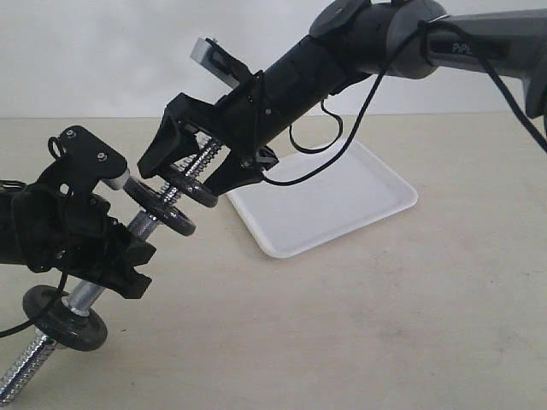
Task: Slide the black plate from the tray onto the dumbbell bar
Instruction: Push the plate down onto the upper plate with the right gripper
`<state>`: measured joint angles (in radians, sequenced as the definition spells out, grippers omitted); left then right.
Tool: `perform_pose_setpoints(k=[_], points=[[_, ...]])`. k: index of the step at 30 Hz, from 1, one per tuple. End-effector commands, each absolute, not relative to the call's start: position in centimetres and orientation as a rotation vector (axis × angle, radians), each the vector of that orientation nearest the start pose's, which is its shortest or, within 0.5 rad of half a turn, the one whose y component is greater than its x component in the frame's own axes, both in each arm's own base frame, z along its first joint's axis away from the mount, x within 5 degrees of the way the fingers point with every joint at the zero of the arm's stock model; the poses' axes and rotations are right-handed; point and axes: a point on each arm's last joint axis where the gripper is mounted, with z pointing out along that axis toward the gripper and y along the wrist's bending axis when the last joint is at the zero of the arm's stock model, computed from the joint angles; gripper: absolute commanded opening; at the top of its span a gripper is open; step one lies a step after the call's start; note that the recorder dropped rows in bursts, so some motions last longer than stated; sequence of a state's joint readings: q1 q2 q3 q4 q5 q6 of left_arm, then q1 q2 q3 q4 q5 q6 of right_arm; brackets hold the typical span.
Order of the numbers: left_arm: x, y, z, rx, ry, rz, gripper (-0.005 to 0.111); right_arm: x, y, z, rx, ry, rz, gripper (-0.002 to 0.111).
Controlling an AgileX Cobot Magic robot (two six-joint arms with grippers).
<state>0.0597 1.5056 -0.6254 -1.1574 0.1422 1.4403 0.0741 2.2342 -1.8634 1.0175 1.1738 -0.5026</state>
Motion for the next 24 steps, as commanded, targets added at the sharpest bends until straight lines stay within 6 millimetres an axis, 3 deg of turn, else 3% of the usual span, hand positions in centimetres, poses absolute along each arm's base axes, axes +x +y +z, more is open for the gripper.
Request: perform_pose_setpoints(k=[1,24], points=[[27.94,1.0,20.07,0.217,2.292,0.067,0.004,46.03,11.28,24.01,-0.298,2.495,1.345,0.081],[27.96,1.07,20.09,0.209,2.29,0.076,0.004,46.44,11.26,24.12,-0.252,2.464,1.332,0.084]])
